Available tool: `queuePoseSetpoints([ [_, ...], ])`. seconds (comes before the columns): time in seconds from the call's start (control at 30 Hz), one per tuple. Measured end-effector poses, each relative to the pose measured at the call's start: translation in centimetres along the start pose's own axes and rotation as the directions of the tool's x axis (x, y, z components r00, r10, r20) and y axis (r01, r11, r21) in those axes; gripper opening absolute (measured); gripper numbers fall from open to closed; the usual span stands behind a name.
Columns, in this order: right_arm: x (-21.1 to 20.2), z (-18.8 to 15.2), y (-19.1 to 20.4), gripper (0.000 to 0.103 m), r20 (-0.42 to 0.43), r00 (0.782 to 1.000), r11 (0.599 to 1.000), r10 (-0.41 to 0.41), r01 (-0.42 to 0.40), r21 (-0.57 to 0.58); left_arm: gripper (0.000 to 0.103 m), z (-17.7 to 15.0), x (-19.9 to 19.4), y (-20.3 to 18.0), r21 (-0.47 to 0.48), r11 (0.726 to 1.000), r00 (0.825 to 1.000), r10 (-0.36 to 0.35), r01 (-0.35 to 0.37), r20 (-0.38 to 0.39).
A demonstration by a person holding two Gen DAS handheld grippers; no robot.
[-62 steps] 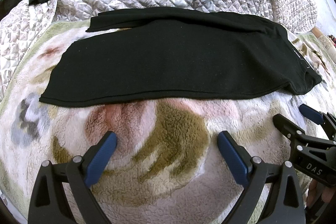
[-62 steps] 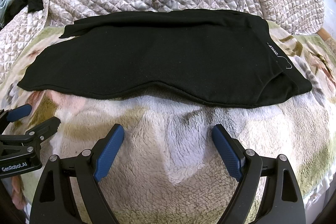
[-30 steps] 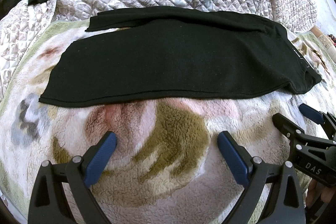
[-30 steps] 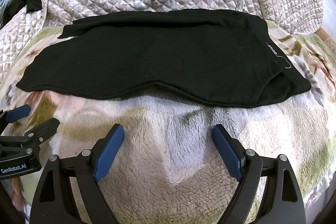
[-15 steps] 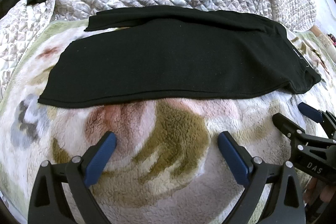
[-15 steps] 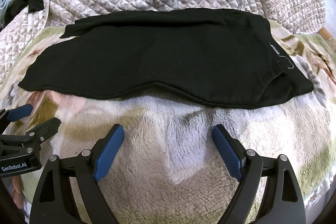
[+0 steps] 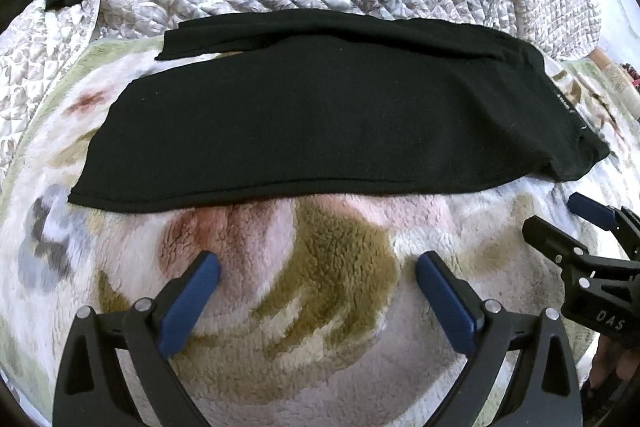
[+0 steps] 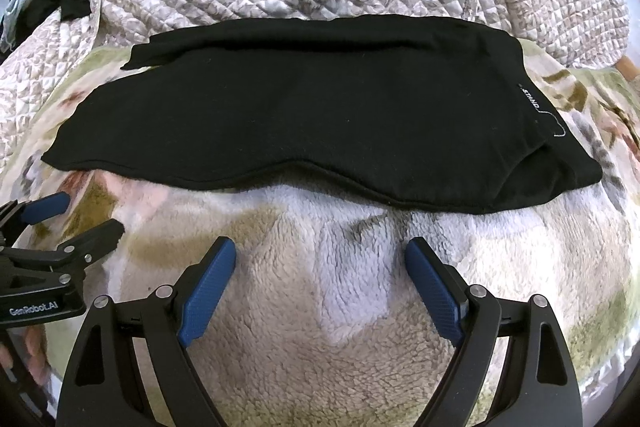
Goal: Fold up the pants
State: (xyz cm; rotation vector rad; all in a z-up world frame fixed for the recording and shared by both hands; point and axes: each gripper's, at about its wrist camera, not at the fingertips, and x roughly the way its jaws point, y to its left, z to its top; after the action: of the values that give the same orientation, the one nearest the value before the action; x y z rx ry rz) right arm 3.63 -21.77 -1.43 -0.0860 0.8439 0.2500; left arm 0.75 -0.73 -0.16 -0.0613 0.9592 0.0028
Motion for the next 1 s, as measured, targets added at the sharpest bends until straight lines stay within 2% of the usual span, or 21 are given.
queuePoseSetpoints([
  [0.17,-0.3,-0.2,0.5,0.087,-0.005,1.0,1.0,0.004,-0.004,-0.019,0.099,0.2,-0.7,0.5,-0.03,0.999,1.0,-0.027,0.027,0.007],
  [0.47,-1.6,0.3,-0.5,0.087,0.011,1.0,1.0,-0.006,0.006,0.003,0.099,0.6,-1.7,1.2,-0.04,0.999,0.999,-0.021,0.023,0.041],
  [0.7,-1.6,0.7,-3.8,0.087,0.0,1.0,0.997,0.005,-0.005,0.075,0.099,1.1,-1.8,2.8,-0.072,0.997,0.998,0.003,0.002,0.071],
  [0.9,-1.1,0.6,-7.3,0.087,0.003,1.0,0.987,0.002,-0.002,0.159,0.098,1.5,-1.6,6.1,-0.185,0.982,0.996,-0.02,0.037,0.09],
  [1.0,-0.9,0.2,-9.4,0.087,0.007,1.0,0.97,0.019,-0.02,0.241,0.098,1.3,-1.2,8.5,-0.292,0.953,0.994,-0.059,0.082,0.089],
])
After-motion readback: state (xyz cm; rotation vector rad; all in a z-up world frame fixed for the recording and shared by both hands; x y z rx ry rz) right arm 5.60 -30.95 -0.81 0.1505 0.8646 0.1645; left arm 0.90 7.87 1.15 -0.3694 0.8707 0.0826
